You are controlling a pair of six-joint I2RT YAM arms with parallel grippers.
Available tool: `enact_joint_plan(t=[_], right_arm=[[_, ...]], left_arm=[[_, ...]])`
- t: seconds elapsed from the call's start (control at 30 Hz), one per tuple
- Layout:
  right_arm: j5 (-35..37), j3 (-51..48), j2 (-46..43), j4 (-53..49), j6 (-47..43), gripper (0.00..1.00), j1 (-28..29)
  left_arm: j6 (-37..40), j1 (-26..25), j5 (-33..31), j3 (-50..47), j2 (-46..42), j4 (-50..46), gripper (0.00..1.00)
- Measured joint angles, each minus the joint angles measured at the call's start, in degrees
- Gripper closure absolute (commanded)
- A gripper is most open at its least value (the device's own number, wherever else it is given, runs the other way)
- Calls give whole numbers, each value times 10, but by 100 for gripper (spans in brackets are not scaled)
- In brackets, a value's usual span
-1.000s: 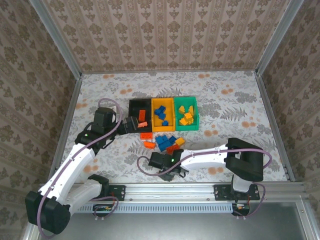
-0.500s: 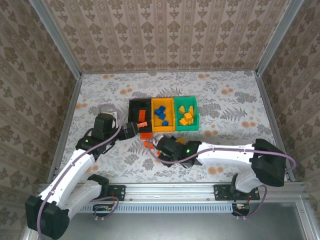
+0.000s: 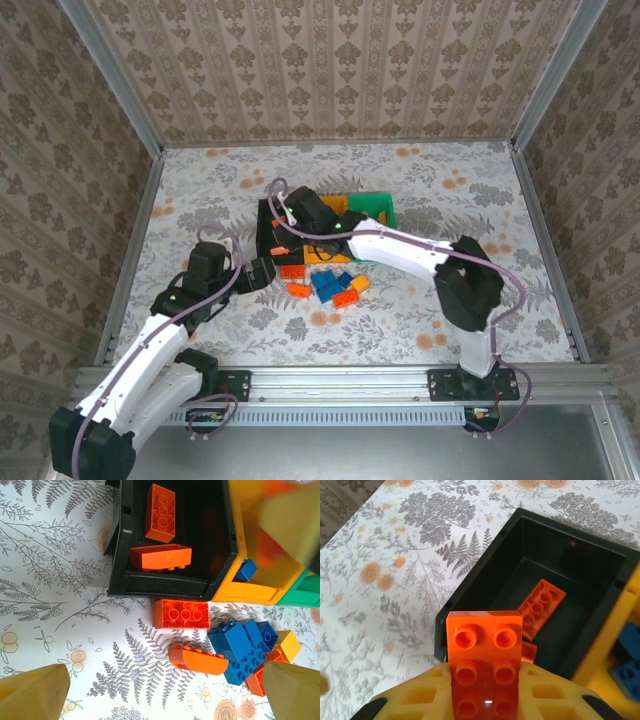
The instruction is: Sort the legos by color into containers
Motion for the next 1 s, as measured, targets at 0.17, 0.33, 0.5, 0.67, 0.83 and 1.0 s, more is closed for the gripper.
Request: enact_joint_plan(t=[0.17,0.33,0.5,0.67,0.83,1.0], right_arm=[[-19,83,80,-16,15,45,-16],[-29,103,91,-12,24,31,-24],[-25,55,51,16,33,24,-24],[-4,-85,-76,54,47,20,-26],[45,-237,-216,88,78,19,-34],[83,-362,-315,90,112,18,-60]], left_arm=[[-2,-9,-1,-4,-3,1,0],[-3,-32,-5,-6,6,3,0],[-4,-68,-14,-6,35,17,0],[-3,-138,-41,-1,101,36,0],[19,-234,-75,51,209,51,5],[63,-318,-87,133,321,70,19]])
